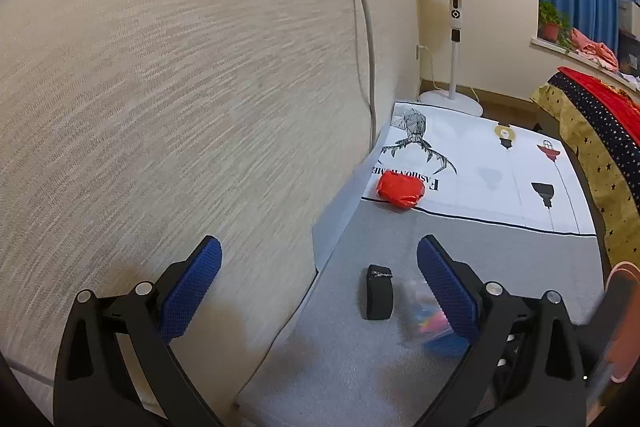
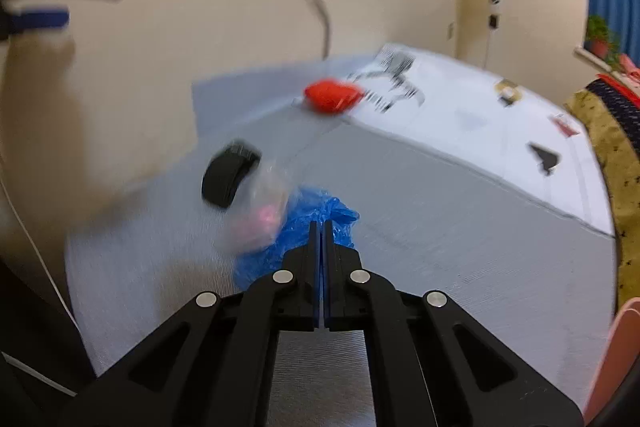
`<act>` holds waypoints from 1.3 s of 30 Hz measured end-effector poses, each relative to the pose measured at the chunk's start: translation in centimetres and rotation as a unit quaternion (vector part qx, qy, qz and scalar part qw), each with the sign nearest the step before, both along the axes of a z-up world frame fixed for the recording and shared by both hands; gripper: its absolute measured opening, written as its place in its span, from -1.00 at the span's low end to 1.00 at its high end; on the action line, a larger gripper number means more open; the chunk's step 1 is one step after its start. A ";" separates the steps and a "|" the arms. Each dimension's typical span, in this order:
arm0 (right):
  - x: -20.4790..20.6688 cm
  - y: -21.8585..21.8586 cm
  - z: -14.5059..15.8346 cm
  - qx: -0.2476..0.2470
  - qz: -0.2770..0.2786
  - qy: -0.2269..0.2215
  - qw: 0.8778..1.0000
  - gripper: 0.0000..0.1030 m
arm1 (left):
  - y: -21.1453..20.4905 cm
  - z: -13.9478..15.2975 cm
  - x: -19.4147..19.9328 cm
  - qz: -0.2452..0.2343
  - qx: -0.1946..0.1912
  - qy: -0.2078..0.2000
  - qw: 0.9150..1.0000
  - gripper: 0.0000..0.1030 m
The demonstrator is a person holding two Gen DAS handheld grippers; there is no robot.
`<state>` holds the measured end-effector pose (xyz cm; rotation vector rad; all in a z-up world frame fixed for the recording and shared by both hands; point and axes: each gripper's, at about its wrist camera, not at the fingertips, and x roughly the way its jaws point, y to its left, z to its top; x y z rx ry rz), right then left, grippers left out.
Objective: Collect trash
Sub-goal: 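Close the right tool on the blue plastic bag while the left tool grasps the clear bag, then carry both bags over the pink wastebasket and open both tools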
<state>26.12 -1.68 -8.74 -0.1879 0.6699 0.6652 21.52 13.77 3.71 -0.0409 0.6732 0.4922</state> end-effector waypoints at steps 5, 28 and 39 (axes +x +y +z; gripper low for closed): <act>-0.6 -3.9 5.5 0.007 -0.040 -0.053 0.998 -0.98 | -0.7 0.0 0.1 -0.021 -0.015 -0.016 1.000 0.84; -8.0 -24.1 12.3 -0.002 -0.220 -0.066 0.973 -0.98 | -8.5 -12.2 7.1 -0.084 -0.059 -0.006 0.995 0.83; -7.0 -24.1 11.9 -0.005 -0.225 -0.065 0.972 -0.98 | -7.7 -14.3 7.9 -0.117 -0.108 0.017 0.987 -0.63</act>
